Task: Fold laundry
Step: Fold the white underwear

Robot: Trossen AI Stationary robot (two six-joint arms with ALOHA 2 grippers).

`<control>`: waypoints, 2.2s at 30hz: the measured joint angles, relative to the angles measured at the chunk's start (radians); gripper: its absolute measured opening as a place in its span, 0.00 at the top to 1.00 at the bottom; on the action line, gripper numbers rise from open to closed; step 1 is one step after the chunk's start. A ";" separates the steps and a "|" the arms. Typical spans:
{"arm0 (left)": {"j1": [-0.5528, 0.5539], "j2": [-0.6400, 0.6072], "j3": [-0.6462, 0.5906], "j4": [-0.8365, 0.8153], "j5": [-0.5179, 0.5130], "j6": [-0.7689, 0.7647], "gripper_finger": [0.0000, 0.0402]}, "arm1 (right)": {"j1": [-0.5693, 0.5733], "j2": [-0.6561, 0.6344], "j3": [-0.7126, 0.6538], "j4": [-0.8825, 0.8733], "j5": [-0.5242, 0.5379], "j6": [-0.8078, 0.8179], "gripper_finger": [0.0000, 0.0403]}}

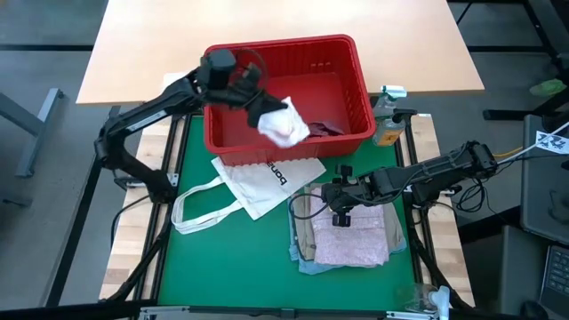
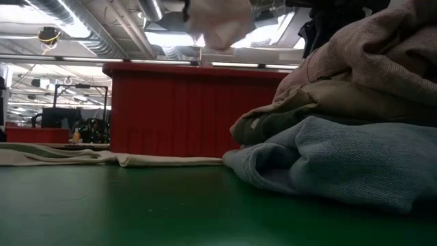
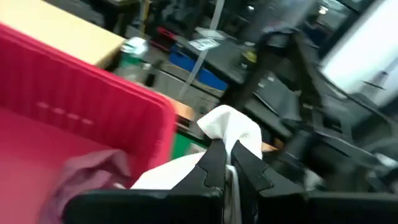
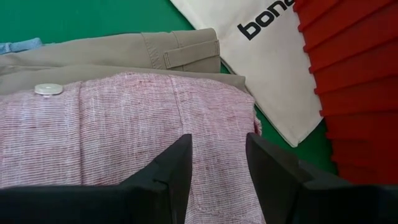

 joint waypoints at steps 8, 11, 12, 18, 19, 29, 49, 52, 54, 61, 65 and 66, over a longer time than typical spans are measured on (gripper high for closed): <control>-0.188 -0.095 0.002 -0.133 -0.030 0.000 1.00 | 0.000 0.000 0.000 0.001 0.000 0.000 0.62; -0.285 -0.100 0.002 -0.249 -0.110 0.000 1.00 | 0.000 0.000 0.000 0.001 0.000 0.000 0.62; -0.320 -0.099 0.002 -0.294 -0.143 0.001 1.00 | 0.000 0.000 0.000 0.001 0.000 0.000 0.62; -0.525 -0.083 0.001 -0.435 -0.339 -0.001 1.00 | 0.000 0.000 0.000 0.001 0.000 0.000 0.62; -0.554 -0.081 0.001 -0.434 -0.359 -0.001 1.00 | 0.000 0.000 0.000 0.001 0.000 0.000 0.62; -0.830 -0.057 0.000 -0.440 -0.571 -0.009 1.00 | 0.000 0.000 0.000 0.002 0.000 0.000 0.62; -0.967 0.017 -0.407 -0.142 -0.840 -0.302 1.00 | 0.020 0.008 0.000 0.311 -0.263 0.194 0.62; -0.935 0.017 -0.507 -0.028 -0.838 -0.378 0.99 | 0.056 0.031 0.000 0.312 -0.245 0.189 0.62; -0.906 0.017 -0.550 -0.005 -0.842 -0.421 0.97 | 0.082 0.049 0.000 0.312 -0.244 0.188 0.62; -0.787 0.017 -0.595 -0.003 -0.836 -0.381 0.88 | 0.157 0.115 0.000 0.322 -0.243 0.187 0.62; -0.716 0.017 -0.595 -0.004 -0.811 -0.316 0.78 | 0.181 0.142 0.000 0.335 -0.242 0.186 0.62; -0.699 0.017 -0.595 -0.004 -0.810 -0.309 0.76 | 0.186 0.147 0.000 0.335 -0.242 0.186 0.62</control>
